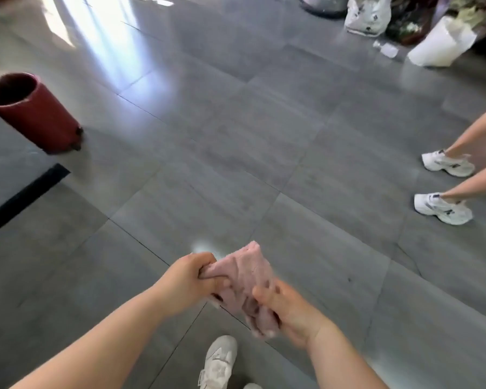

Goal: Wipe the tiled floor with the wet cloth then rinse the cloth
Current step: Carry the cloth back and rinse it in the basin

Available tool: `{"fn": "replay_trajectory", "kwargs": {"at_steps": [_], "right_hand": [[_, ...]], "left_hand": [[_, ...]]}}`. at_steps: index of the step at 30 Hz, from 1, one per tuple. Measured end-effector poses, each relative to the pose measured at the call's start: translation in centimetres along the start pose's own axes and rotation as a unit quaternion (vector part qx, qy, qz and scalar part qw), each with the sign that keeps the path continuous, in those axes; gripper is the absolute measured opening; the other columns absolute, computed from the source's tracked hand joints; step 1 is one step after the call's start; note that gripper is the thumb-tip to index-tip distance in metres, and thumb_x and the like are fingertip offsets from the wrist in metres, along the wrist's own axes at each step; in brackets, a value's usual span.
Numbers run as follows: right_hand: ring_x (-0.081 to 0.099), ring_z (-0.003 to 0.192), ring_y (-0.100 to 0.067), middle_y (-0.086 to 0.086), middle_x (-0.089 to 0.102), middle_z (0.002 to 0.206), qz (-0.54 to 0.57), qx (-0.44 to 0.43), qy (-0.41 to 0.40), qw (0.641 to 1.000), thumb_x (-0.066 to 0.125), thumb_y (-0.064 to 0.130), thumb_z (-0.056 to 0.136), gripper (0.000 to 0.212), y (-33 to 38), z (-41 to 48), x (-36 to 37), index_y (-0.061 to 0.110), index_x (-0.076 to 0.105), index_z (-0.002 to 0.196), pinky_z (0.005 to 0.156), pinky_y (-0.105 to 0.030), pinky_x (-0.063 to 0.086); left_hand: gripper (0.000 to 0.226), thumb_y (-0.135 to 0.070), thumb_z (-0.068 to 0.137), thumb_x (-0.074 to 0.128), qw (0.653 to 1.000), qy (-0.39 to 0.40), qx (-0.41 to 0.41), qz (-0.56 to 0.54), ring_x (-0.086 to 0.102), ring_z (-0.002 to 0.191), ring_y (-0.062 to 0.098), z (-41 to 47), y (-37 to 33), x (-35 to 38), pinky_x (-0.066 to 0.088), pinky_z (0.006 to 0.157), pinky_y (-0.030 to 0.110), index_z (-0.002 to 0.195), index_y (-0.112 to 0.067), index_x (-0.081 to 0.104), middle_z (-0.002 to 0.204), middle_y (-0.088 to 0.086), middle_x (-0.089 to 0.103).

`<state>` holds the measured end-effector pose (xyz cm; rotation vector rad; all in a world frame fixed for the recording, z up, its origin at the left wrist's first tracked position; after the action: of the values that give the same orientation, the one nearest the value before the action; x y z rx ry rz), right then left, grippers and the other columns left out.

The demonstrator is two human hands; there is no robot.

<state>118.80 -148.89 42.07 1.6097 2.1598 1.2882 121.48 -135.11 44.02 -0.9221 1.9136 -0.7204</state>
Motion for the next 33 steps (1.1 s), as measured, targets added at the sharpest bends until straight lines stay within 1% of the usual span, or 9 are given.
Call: {"fn": "replay_trajectory", "kwargs": {"at_steps": [3,8,14,17,21,24,27,30,33], "right_hand": [[0.058,0.07,-0.012,-0.003,0.063,0.078,-0.119,-0.041,0.003,0.992,0.068,0.038,0.052,0.061,4.4,-0.8,5.8,0.001,0.062,0.1,0.057,-0.013,0.048],[0.06,0.066,-0.008,-0.003,0.064,0.079,-0.194,-0.093,0.09,0.972,0.061,0.021,0.075,0.016,8.4,-3.3,16.2,0.014,0.065,0.089,0.055,-0.019,0.047],[0.052,0.078,-0.012,0.001,0.059,0.08,-0.358,-0.117,0.162,0.912,0.06,0.031,0.064,0.033,5.9,-4.4,29.2,0.009,0.065,0.088,0.068,-0.023,0.041],[0.048,0.062,-0.004,0.003,0.053,0.067,-0.383,-0.138,0.156,0.9,0.066,0.022,0.076,0.011,3.0,-5.4,36.6,0.015,0.06,0.069,0.053,-0.011,0.038],[0.04,0.046,0.0,0.005,0.049,0.057,-0.397,-0.211,0.182,0.875,0.062,0.028,0.068,0.026,-2.4,-7.5,49.4,0.004,0.057,0.062,0.045,-0.009,0.033],[0.043,0.047,0.0,0.011,0.051,0.048,-0.445,-0.249,0.237,0.827,0.068,0.021,0.075,0.023,-8.7,-9.2,60.1,0.019,0.051,0.059,0.049,-0.012,0.036],[0.052,0.059,-0.012,0.007,0.055,0.061,-0.499,-0.231,0.273,0.789,0.068,0.021,0.076,0.031,-16.2,-10.7,68.4,0.029,0.042,0.062,0.061,-0.032,0.045],[0.065,0.074,-0.029,-0.008,0.065,0.085,-0.524,-0.219,0.322,0.757,0.063,0.018,0.079,0.025,-21.9,-12.4,74.8,0.03,0.044,0.069,0.069,-0.038,0.052],[0.055,0.103,-0.019,-0.002,0.059,0.113,-0.572,-0.289,0.388,0.663,0.061,0.019,0.081,0.023,-25.6,-14.3,79.9,0.022,0.057,0.104,0.089,-0.025,0.043]], "left_hand": [[0.037,-0.039,0.058,0.07,0.996,-0.076,-0.026,-0.037,0.056,0.051,0.026,-6.1,-1.2,-5.3,0.047,0.057,0.035,0.057,-0.019,0.039,0.056,0.007,0.058],[0.03,-0.044,0.048,0.063,0.974,-0.219,-0.055,-0.012,0.04,0.05,0.01,-18.1,-0.3,-11.4,0.033,0.051,0.022,0.057,-0.025,0.042,0.053,-0.005,0.045],[0.017,-0.026,0.068,0.071,0.936,-0.29,-0.147,-0.134,0.045,0.056,0.004,-32.5,6.7,-13.8,0.034,0.046,0.008,0.062,-0.025,0.055,0.059,-0.011,0.051],[0.016,-0.013,0.078,0.065,0.876,-0.358,-0.174,-0.271,0.05,0.056,0.005,-39.7,11.3,-13.6,0.038,0.047,0.01,0.064,-0.02,0.059,0.058,-0.01,0.055],[0.012,-0.008,0.086,0.055,0.759,-0.448,-0.171,-0.439,0.056,0.055,0.01,-49.8,18.7,-14.4,0.045,0.046,0.017,0.075,-0.013,0.059,0.068,0.003,0.06],[0.017,-0.009,0.091,0.044,0.653,-0.523,-0.136,-0.531,0.059,0.059,0.016,-58.1,24.9,-16.1,0.049,0.048,0.021,0.08,-0.01,0.058,0.074,0.009,0.062],[0.018,-0.013,0.094,0.04,0.58,-0.583,-0.146,-0.55,0.061,0.064,0.019,-65.6,30.7,-18.0,0.05,0.057,0.026,0.096,-0.005,0.057,0.079,0.01,0.063],[0.035,-0.036,0.089,0.048,0.57,-0.591,-0.149,-0.551,0.06,0.072,0.029,-71.0,35.0,-19.7,0.051,0.067,0.036,0.099,-0.004,0.057,0.084,0.018,0.061],[0.064,-0.053,0.057,0.073,0.614,-0.577,-0.154,-0.516,0.062,0.07,0.017,-74.7,37.0,-21.7,0.051,0.063,0.032,0.098,-0.008,0.053,0.083,0.005,0.06]]}}
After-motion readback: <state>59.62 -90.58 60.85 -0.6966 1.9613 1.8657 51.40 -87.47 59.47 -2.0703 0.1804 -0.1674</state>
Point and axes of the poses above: each hand's wrist, its own z-axis towards the middle knuckle, its own x-axis out of the palm, y = z × x, the point moved 8 cm from there along z, towards the middle knuckle
